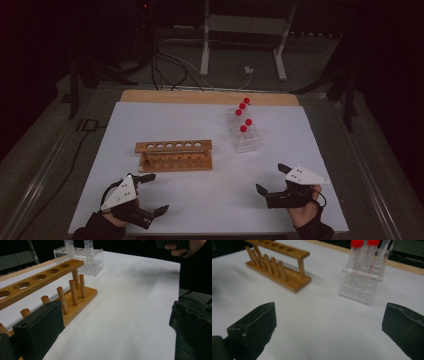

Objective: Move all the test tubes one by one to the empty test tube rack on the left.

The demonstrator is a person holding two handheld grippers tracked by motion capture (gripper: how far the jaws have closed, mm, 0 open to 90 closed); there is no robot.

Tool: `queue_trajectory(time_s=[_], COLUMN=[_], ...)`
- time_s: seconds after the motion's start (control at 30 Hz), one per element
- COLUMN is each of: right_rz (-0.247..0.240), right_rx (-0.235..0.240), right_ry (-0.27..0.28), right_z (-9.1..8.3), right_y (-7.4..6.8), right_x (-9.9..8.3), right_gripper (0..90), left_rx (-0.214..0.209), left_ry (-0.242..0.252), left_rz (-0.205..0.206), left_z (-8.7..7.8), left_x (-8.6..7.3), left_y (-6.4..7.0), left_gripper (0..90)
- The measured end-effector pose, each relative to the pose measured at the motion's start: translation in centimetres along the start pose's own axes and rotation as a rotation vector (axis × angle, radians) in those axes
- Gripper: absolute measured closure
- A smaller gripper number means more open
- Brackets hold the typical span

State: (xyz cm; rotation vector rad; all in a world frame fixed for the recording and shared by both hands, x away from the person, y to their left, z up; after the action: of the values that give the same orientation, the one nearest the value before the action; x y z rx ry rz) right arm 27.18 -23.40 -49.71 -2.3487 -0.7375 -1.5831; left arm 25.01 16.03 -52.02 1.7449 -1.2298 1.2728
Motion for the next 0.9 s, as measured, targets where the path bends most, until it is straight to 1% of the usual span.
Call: queue_trajectory(time_s=[0.07, 0.17, 0.2, 0.3, 0.37, 0.4, 0.5, 0.57, 0.6, 0.9], right_rz=[0.008, 0.000, 0.000, -0.008, -0.007, -0.011, -0.012, -0.013, -0.016, -0.026], right_rx=[-0.003, -0.020, -0.020, -0.032, -0.036, -0.043, -0.049, -0.049, -0.051, -0.059], right_ry=[0.014, 0.027, 0.027, 0.046, 0.053, 0.063, 0.078, 0.081, 0.087, 0.114], right_z=[-0.3, -0.6, -0.6, -0.9, -1.0, -1.0, -1.1, -1.1, -0.9, 0.2], right_y=[0.1, 0.2, 0.2, 0.3, 0.4, 0.5, 0.6, 0.7, 0.7, 0.6], right_x=[0.5, 1.3, 1.3, 2.5, 2.7, 3.3, 4.2, 4.4, 4.9, 7.2], right_gripper=[0.0, 0.0, 0.0, 0.0, 0.0, 0.0, 0.0, 0.0, 0.0, 0.0], left_rx=[0.002, 0.004, 0.004, 0.000, 0.000, -0.001, -0.002, -0.004, -0.005, -0.009], left_ry=[0.000, -0.001, -0.001, -0.001, -0.001, -0.001, -0.003, 0.000, -0.001, 0.001], left_rz=[0.001, -0.002, -0.002, -0.005, -0.007, -0.007, -0.007, -0.008, -0.006, -0.010], left_z=[0.0, 0.0, 0.0, 0.1, 0.1, 0.1, 0.1, 0.1, 0.1, 0.1], left_x=[0.0, 0.0, 0.0, -0.1, -0.1, -0.1, -0.1, -0.1, 0.0, -0.1], left_y=[0.0, 0.0, 0.0, 0.0, 0.0, 0.0, 0.0, 0.0, 0.0, 0.2], left_gripper=[0.3, 0.3, 0.3, 0.3, 0.3, 0.3, 0.3, 0.3, 0.3, 0.3])
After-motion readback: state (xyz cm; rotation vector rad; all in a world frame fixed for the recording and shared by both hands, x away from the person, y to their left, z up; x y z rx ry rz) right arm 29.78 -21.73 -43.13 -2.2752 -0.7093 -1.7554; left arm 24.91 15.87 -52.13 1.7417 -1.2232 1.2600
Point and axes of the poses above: each handheld gripper's, and its own axes: z roughly forward along the jaws, x roughly out of its top, y roughly to its right, the point moved 5 cm from there along z, roughly forward along the jaws, and after that the axes turned 8 degrees about -x, right-handed, at the moved point
